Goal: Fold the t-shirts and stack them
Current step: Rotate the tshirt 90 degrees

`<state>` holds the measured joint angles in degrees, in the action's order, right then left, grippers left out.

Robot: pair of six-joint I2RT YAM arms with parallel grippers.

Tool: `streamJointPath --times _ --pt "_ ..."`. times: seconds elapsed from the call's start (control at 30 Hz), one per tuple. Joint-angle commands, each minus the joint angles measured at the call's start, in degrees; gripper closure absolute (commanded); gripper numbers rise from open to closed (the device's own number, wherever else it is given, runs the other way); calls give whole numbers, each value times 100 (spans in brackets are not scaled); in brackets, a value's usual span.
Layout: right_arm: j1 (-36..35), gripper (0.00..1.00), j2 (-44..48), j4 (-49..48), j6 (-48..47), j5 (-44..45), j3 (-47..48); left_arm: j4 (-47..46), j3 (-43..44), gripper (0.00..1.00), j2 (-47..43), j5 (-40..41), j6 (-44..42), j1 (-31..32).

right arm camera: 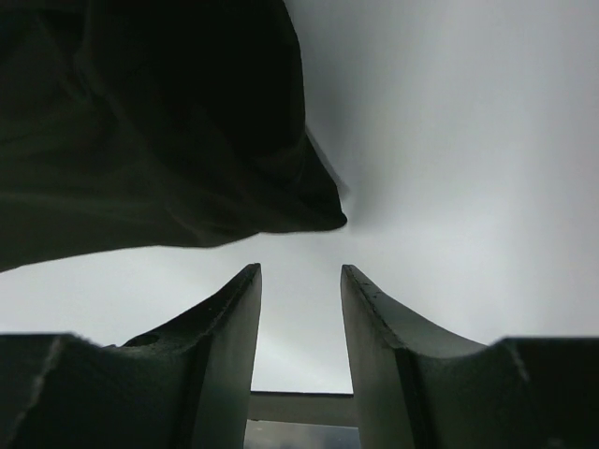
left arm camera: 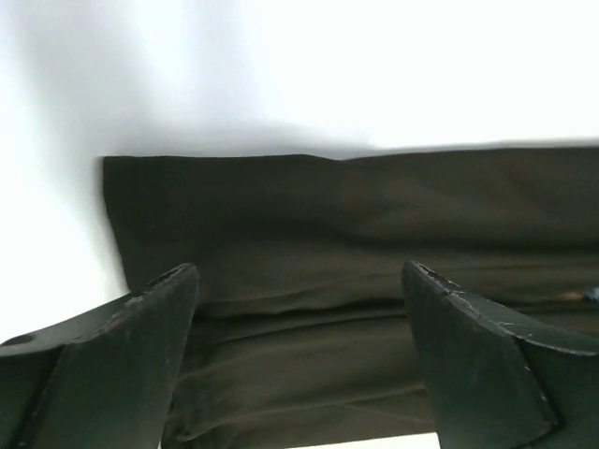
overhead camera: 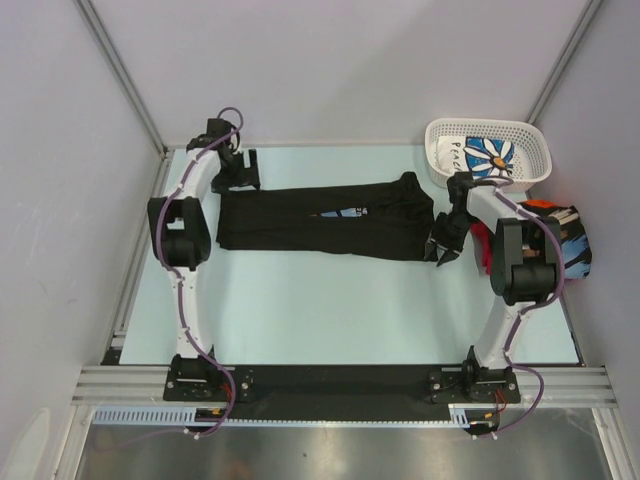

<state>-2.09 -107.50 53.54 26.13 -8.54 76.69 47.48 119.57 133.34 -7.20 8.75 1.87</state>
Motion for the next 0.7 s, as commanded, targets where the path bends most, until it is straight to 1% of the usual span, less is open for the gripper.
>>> streamJointPath --times 0.0,0.07,0.1,0.13,0.27,0.3,0.4,0.6,0.67 --pt "-99 55 -314 -72 112 -192 232 226 339 2 34 903 30 -151" --pt "-125 55 -508 -63 103 -245 355 261 400 2 61 1149 56 -169" --pt "-143 55 -561 -63 94 -254 399 366 435 1 122 1247 74 -378" --pt "-169 55 -657 -63 94 -271 435 393 453 1 140 1274 83 -424" --pt "-222 55 -851 -63 85 -298 646 498 453 3 271 1151 74 -591" --pt "-222 56 -903 -54 85 -307 724 586 471 5 315 1160 56 -626" --pt "-240 56 -1053 -19 94 -350 944 726 506 6 482 1203 74 -644" --pt "-283 57 -1247 95 41 -316 1270 753 489 3 693 853 223 -653" --pt "-283 57 -1290 113 15 -315 1349 745 471 3 763 590 276 -653"
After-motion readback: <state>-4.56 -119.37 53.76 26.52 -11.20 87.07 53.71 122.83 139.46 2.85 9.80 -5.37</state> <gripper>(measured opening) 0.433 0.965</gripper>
